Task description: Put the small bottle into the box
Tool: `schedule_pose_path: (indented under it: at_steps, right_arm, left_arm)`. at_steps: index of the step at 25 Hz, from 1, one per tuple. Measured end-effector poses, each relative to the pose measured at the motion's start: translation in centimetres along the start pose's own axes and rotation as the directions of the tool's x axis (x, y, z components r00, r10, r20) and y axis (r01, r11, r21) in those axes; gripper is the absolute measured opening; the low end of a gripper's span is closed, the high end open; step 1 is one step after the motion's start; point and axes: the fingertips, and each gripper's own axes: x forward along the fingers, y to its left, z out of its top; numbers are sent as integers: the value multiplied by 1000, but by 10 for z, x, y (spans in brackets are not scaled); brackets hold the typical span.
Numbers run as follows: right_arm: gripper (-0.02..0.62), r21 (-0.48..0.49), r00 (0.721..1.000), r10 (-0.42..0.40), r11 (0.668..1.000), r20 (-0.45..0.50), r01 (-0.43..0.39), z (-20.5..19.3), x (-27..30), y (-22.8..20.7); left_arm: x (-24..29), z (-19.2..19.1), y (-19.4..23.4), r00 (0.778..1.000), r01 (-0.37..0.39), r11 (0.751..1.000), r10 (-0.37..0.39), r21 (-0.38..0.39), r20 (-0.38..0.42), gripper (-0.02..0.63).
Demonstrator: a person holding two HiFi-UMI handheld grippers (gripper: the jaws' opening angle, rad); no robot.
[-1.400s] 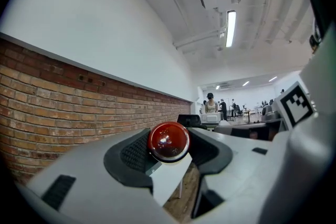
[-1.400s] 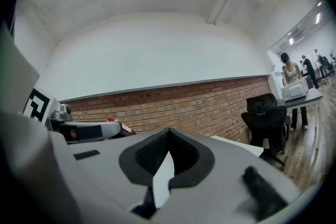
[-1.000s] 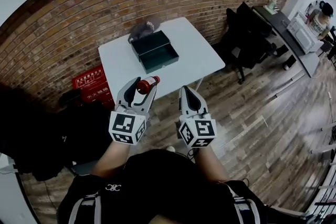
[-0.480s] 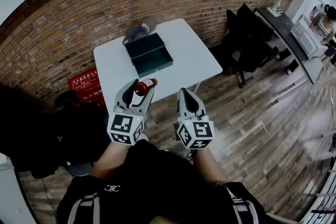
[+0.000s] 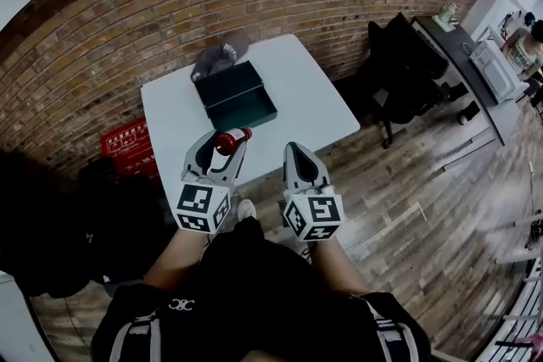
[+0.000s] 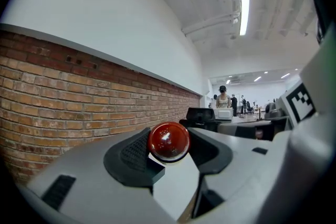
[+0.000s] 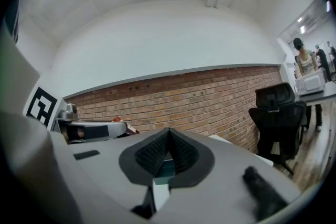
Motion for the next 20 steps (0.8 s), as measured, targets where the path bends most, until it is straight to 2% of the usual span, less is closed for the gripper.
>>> schedule_pose_path:
  at_steps: [6, 10, 15, 20]
  right_arm:
    - [28, -16, 1000, -7, 1000, -6, 7, 5, 57, -18]
    - [28, -23, 999, 22, 999, -35, -23, 2, 101, -16]
    - [28, -35, 995, 45, 998, -84, -48, -4, 151, -11]
    - [28, -58, 988, 33, 997, -153, -43, -12, 187, -13]
  left_arm:
    - [49, -3, 35, 1000, 11, 1000, -11, -15, -4, 224]
    - [74, -8, 66, 1000, -6, 999, 6, -38, -13, 224]
    - [103, -24, 107, 998, -25, 995, 20, -100, -56, 224]
    - [128, -42, 137, 996, -17, 987, 3, -158, -87, 224]
